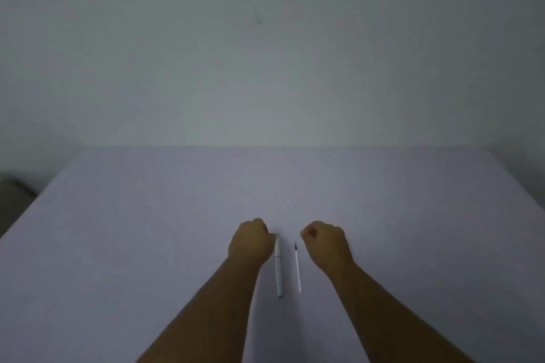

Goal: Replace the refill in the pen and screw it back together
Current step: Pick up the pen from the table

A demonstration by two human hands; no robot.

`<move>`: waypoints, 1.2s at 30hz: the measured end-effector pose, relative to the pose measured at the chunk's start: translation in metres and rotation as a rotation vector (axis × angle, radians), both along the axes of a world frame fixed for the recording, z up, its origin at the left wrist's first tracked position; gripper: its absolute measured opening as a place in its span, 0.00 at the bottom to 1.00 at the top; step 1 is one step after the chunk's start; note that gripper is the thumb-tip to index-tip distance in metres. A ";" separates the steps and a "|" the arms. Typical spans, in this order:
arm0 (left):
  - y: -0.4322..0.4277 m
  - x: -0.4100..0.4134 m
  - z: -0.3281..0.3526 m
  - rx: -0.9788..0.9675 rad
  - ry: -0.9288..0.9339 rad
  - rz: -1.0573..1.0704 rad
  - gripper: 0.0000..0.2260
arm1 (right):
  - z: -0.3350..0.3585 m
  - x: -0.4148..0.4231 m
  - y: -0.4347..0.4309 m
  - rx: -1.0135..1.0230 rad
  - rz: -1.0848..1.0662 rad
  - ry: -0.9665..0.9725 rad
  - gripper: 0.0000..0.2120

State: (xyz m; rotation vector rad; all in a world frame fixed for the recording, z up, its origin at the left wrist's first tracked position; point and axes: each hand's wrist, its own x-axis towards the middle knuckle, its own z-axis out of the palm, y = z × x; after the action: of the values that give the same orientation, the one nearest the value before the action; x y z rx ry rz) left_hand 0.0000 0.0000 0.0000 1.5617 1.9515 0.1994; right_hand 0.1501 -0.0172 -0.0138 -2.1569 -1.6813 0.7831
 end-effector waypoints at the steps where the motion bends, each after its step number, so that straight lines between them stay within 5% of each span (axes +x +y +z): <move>1: -0.003 0.002 -0.008 -0.057 -0.004 0.011 0.14 | -0.008 0.001 0.000 -0.011 -0.015 0.020 0.13; 7: -0.018 0.011 -0.059 -0.182 -0.049 0.082 0.17 | -0.044 0.001 -0.004 -0.112 -0.028 0.109 0.11; 15: -0.016 0.017 -0.067 -0.143 -0.123 0.103 0.07 | -0.057 -0.014 0.003 -0.127 -0.063 0.211 0.11; 28: -0.010 0.002 -0.048 0.015 -0.215 -0.190 0.05 | -0.041 -0.015 0.035 -0.152 -0.618 0.762 0.17; 36: -0.013 -0.008 -0.053 0.012 -0.244 -0.117 0.10 | -0.054 0.023 0.020 -0.173 -0.159 0.226 0.10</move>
State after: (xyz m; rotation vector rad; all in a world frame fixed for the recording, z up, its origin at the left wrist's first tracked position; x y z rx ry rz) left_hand -0.0082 -0.0134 -0.0527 1.5739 1.6694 0.3364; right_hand 0.1730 0.0032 -0.0674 -2.1850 -1.3576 1.1135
